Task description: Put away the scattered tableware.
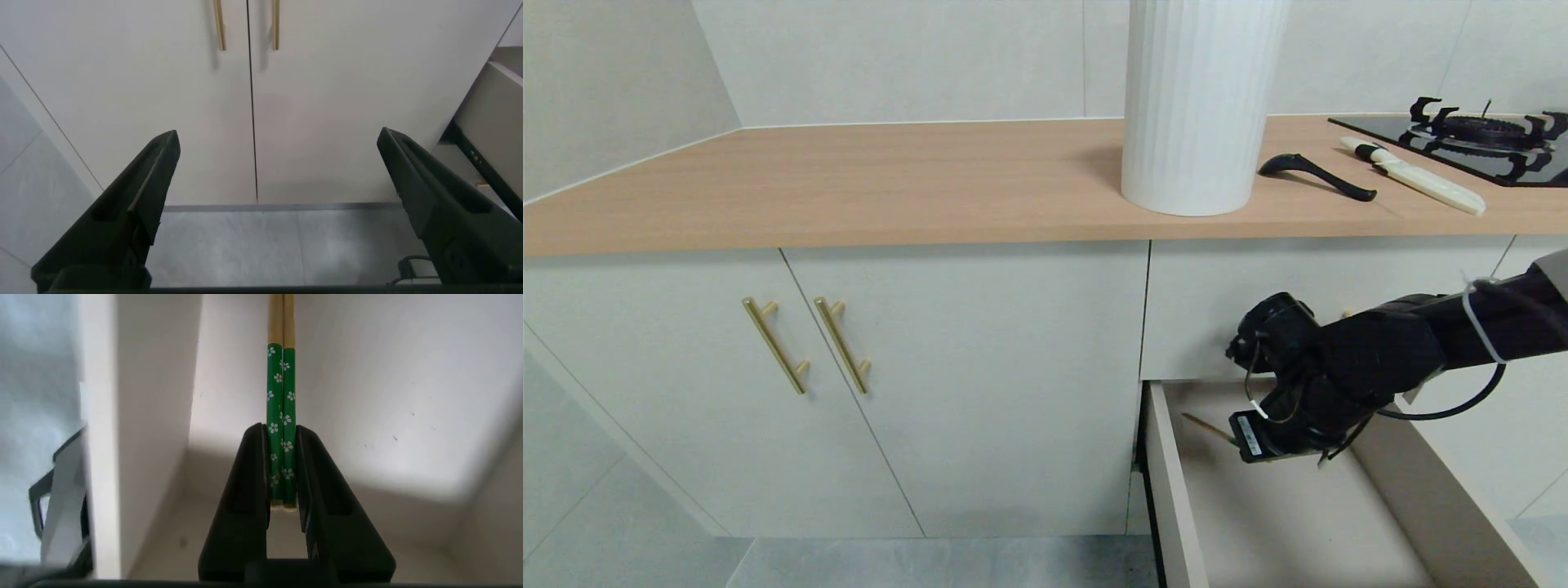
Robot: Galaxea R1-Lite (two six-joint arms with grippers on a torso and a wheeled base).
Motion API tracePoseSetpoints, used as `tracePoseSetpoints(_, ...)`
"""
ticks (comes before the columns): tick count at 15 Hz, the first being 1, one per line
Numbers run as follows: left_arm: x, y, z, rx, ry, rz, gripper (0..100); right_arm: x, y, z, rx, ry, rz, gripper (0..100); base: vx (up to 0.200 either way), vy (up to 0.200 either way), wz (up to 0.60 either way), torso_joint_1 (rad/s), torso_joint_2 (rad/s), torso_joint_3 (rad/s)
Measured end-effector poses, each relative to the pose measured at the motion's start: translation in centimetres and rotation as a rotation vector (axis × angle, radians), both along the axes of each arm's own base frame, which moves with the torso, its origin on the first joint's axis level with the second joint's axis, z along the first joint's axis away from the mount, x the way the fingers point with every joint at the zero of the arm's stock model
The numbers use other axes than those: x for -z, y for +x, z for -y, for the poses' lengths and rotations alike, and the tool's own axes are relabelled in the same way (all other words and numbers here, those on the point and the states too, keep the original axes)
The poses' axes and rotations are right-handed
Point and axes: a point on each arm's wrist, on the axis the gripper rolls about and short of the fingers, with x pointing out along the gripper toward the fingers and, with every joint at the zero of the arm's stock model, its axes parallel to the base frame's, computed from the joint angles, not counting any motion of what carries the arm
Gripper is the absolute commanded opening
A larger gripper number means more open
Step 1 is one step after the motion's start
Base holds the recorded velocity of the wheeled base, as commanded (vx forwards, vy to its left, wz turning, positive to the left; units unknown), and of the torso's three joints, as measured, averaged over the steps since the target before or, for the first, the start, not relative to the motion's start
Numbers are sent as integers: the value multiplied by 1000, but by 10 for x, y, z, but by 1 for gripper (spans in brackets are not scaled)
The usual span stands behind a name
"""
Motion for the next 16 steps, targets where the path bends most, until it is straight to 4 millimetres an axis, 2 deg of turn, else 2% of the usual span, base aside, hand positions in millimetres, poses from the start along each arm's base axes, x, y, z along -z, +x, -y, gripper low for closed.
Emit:
tracePoseSetpoints(9,0,0,0,0,0,0,100,52,6,-12,-20,-89,-119,0,0,0,0,0,0,0)
tracePoseSetpoints(16,0,0,0,0,0,0,100,89,15,-19,-12,-129,-130,0,0,0,0,0,0,0)
